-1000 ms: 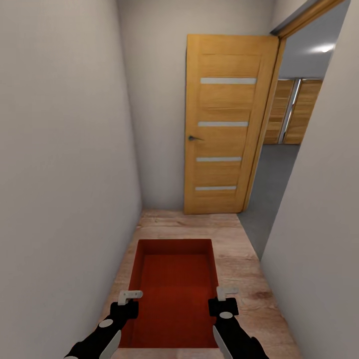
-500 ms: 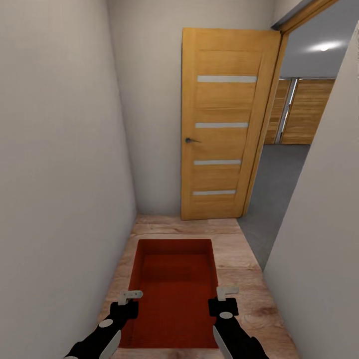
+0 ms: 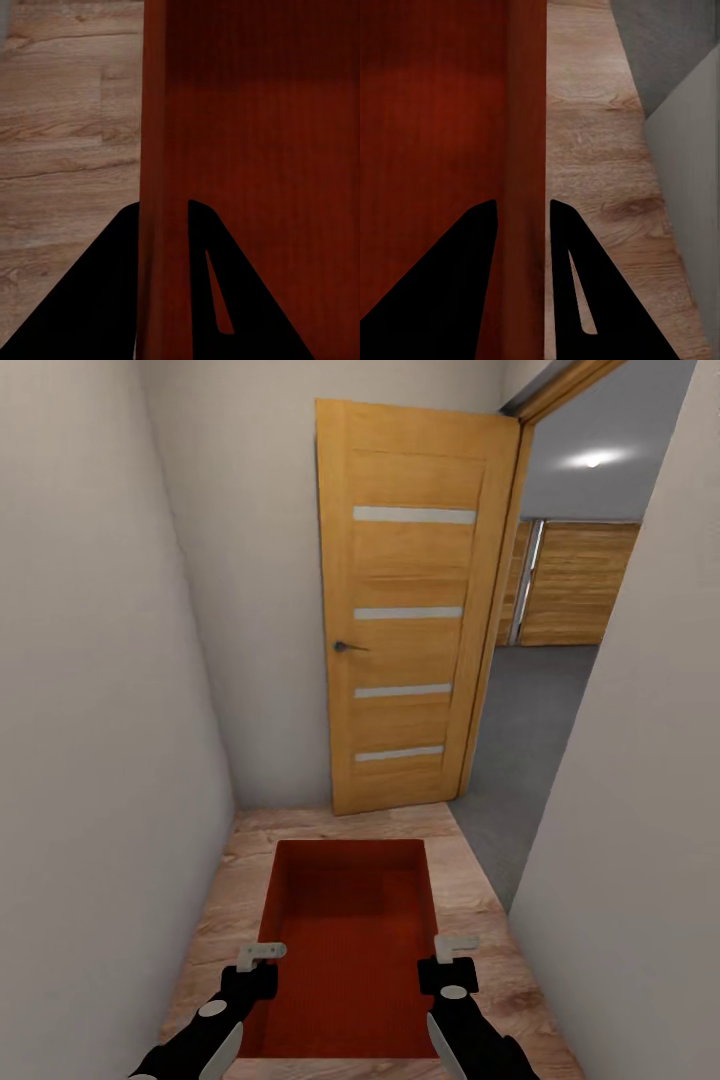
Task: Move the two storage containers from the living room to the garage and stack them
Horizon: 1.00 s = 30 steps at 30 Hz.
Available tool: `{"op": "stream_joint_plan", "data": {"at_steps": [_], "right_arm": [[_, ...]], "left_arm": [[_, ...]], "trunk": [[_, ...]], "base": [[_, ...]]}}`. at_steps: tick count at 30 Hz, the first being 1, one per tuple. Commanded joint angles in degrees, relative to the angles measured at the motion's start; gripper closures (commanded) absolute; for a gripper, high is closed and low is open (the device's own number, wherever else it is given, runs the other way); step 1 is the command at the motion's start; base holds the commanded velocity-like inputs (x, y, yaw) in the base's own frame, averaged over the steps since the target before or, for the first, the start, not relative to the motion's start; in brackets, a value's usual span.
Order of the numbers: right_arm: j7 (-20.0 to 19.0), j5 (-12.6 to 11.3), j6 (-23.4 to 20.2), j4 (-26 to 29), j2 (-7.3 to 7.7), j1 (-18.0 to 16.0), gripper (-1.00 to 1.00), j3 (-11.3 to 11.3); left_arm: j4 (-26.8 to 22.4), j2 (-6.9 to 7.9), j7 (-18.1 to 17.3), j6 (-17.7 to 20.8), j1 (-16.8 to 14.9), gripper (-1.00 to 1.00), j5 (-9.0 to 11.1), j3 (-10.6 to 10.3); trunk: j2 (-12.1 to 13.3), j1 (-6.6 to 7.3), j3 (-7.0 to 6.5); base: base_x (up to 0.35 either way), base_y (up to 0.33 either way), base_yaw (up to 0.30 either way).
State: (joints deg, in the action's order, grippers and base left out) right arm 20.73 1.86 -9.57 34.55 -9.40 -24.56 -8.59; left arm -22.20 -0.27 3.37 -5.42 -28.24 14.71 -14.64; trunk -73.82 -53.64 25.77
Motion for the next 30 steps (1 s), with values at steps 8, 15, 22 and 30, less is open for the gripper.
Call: {"op": "stream_joint_plan", "data": {"at_steps": [8,15,22,30], "right_arm": [[0.80,1.72,-0.63,0.25,0.93,-0.05,1.00,-0.64],[0.80,1.74,-0.63,0.25,0.93,-0.05,1.00,-0.64],[0.80,1.74,-0.63,0.25,0.92,-0.05,1.00,-0.64],[0.80,1.74,-0.63,0.25,0.89,-0.05,1.00,-0.64]], "left_arm": [[0.22,0.36,0.85,0.06,-0.07,1.00,0.62,-0.04],[0.22,0.36,0.85,0.11,-0.07,1.00,0.59,-0.04],[0.22,0.36,0.84,0.15,-0.07,1.00,0.58,-0.04],[0.22,0.36,0.82,0.15,-0.07,1.00,0.58,-0.04]], "trunk": [[-0.04,-0.04,0.06],[-0.04,-0.04,0.06],[-0.04,-0.04,0.06],[-0.04,-0.04,0.06]], "base": [[0.343,0.096,-0.207],[0.343,0.121,-0.186],[0.343,0.139,-0.171],[0.343,0.142,-0.168]]}}
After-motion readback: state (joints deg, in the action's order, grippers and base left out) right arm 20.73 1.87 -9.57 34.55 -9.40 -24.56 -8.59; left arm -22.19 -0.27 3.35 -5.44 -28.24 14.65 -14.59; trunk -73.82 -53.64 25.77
